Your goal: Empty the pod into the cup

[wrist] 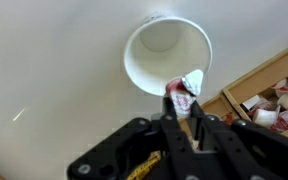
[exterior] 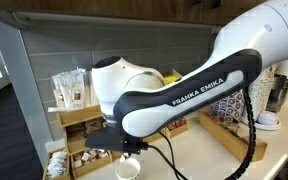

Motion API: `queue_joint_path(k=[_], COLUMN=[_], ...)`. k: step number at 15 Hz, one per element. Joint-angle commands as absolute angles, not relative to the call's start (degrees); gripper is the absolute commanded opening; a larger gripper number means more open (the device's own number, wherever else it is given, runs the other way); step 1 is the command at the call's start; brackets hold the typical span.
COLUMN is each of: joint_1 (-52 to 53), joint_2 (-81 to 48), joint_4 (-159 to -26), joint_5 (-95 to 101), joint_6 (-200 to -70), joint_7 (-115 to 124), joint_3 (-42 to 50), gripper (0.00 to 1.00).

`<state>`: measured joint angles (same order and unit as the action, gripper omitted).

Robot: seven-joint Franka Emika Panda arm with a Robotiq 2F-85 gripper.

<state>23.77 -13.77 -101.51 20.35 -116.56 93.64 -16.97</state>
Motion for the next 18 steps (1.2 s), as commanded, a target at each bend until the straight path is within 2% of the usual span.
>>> queue_joint_path(k=[1,2,3,18], joint_1=[24.6,24.6,24.6,29.3], joint_2=[-13.9,-13.9,-13.9,-14.3], joint_4=[-101.2,-101.2,-101.2,-99.4], joint_5=[20.1,20.1,20.1,32.6], joint_6=[-116.4,-116.4,-116.4,-106.8], joint_7=[93.5,93.4,93.4,92.0], joint_3=[-16.1,-16.1,-16.1,-16.7], gripper=[0.18,0.18,0.05,0.05])
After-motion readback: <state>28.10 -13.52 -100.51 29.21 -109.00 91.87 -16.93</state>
